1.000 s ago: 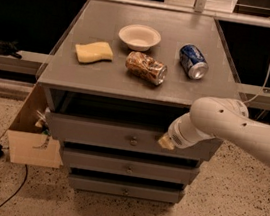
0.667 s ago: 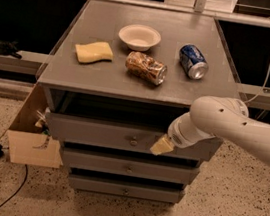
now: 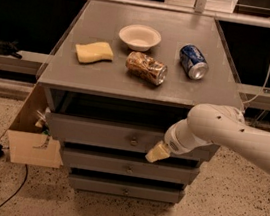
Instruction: Open top drawer
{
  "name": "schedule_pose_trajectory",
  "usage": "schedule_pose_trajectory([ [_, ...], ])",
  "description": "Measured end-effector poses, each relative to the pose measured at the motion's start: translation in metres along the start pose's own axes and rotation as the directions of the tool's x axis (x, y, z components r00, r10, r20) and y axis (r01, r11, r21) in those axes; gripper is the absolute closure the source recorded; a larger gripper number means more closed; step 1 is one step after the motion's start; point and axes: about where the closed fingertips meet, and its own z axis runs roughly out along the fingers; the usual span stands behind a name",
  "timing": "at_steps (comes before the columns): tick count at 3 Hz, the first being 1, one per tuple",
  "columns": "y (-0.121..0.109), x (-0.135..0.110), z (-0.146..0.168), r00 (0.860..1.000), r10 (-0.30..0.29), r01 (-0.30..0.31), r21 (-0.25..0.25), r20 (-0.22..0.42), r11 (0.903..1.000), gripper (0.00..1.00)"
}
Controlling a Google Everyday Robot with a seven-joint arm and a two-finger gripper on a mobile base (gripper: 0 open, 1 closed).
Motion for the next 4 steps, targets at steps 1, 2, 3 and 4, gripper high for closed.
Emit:
schedule_pose_trajectory([
  [1, 0.0, -0.003, -0.007, 1.0, 0.0, 0.0, 0.0, 0.0, 1.0, 0.49],
  [2, -0.001, -0.006, -0.012, 1.0, 0.0, 0.0, 0.0, 0.0, 1.0, 0.72],
  [3, -0.002, -0.009, -0.016, 1.0, 0.0, 0.0, 0.0, 0.0, 1.0, 0.97],
  [4, -0.003, -0.009, -0.017, 1.0, 0.0, 0.0, 0.0, 0.0, 1.0, 1.0],
])
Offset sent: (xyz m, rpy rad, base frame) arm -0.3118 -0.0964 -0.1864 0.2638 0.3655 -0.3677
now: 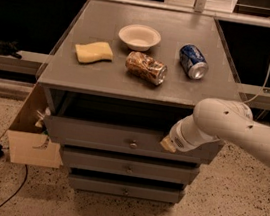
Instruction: Open top drawer
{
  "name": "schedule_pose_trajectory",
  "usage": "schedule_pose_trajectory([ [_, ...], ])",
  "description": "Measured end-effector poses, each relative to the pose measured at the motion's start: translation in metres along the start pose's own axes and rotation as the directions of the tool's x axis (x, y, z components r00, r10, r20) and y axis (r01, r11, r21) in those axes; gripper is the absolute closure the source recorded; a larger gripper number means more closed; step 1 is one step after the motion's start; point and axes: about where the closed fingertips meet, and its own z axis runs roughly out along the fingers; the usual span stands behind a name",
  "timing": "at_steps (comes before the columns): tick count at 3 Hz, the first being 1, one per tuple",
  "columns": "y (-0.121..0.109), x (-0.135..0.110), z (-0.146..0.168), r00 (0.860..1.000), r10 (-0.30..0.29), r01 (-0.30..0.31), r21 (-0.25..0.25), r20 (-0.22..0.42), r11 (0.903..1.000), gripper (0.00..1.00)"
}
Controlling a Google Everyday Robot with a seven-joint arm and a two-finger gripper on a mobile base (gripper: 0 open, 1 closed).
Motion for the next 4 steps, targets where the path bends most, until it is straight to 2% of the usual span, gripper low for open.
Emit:
schedule_pose_trajectory([
  [1, 0.0, 0.0, 0.0, 1.0, 0.0, 0.0, 0.0, 0.0, 1.0, 1.0],
  [2, 0.0, 0.0, 0.0, 1.0, 0.0, 0.0, 0.0, 0.0, 1.0, 0.83],
  [4, 0.0001, 0.0, 0.0001, 1.0, 0.0, 0.0, 0.0, 0.0, 1.0, 0.36],
])
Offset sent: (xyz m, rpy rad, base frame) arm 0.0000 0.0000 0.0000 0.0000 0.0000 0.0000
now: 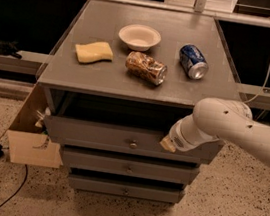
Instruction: Open top drawer
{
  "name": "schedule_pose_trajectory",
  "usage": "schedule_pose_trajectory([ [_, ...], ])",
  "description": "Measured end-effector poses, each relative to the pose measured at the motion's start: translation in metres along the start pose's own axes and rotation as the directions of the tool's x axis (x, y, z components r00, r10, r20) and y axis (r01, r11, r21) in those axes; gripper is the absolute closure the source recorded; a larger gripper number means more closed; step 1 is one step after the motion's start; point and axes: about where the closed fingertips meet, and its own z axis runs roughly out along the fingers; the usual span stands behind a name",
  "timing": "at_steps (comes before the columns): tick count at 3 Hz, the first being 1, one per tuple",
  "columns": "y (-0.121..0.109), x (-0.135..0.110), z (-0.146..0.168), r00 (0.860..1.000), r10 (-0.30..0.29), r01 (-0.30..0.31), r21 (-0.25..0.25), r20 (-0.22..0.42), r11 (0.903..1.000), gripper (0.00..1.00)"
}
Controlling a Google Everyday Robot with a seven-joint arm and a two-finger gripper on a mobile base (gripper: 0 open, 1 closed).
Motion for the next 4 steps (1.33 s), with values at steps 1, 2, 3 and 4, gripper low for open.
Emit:
schedule_pose_trajectory([
  [1, 0.0, 0.0, 0.0, 1.0, 0.0, 0.0, 0.0, 0.0, 1.0, 0.19],
  [2, 0.0001, 0.0001, 0.0, 1.0, 0.0, 0.0, 0.0, 0.0, 1.0, 0.38],
  [3, 0.0003, 0.0023, -0.002, 1.0, 0.003, -0.003, -0.002, -0.001, 1.0, 0.61],
  [4, 0.0007, 0.004, -0.0037, 1.0, 0.008, -0.008, -0.003, 0.0, 1.0, 0.91],
])
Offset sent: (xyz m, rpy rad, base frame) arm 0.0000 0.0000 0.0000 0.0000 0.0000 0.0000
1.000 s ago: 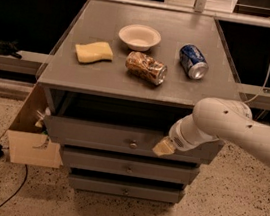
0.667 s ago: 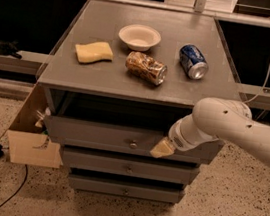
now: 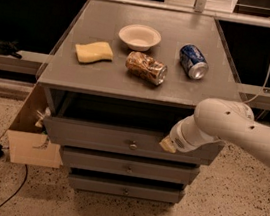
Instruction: Open top drawer
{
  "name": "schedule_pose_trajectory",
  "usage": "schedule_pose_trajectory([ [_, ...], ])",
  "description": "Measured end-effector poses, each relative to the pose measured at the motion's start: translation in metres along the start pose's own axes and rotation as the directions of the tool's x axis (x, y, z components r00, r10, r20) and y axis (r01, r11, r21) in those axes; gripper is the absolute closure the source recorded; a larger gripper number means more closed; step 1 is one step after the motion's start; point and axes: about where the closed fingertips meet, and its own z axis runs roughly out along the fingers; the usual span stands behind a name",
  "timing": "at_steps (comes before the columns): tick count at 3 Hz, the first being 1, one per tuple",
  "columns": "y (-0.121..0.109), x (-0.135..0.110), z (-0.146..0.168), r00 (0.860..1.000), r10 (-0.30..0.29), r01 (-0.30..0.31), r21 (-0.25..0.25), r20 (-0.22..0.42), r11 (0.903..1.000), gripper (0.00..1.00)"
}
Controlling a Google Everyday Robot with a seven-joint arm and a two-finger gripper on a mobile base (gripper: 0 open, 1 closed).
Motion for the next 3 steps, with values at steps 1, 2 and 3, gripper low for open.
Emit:
schedule_pose_trajectory([
  [1, 0.0039, -0.0006, -0.0074, 0.999, 0.029, -0.029, 0.002, 0.019, 0.9996, 1.0],
  [2, 0.0039, -0.0006, -0.0074, 0.999, 0.029, -0.029, 0.002, 0.019, 0.9996, 1.0],
  [3, 0.0078, 0.0063, -0.0066, 0.999, 0.033, -0.033, 0.0, 0.016, 0.9994, 1.0],
])
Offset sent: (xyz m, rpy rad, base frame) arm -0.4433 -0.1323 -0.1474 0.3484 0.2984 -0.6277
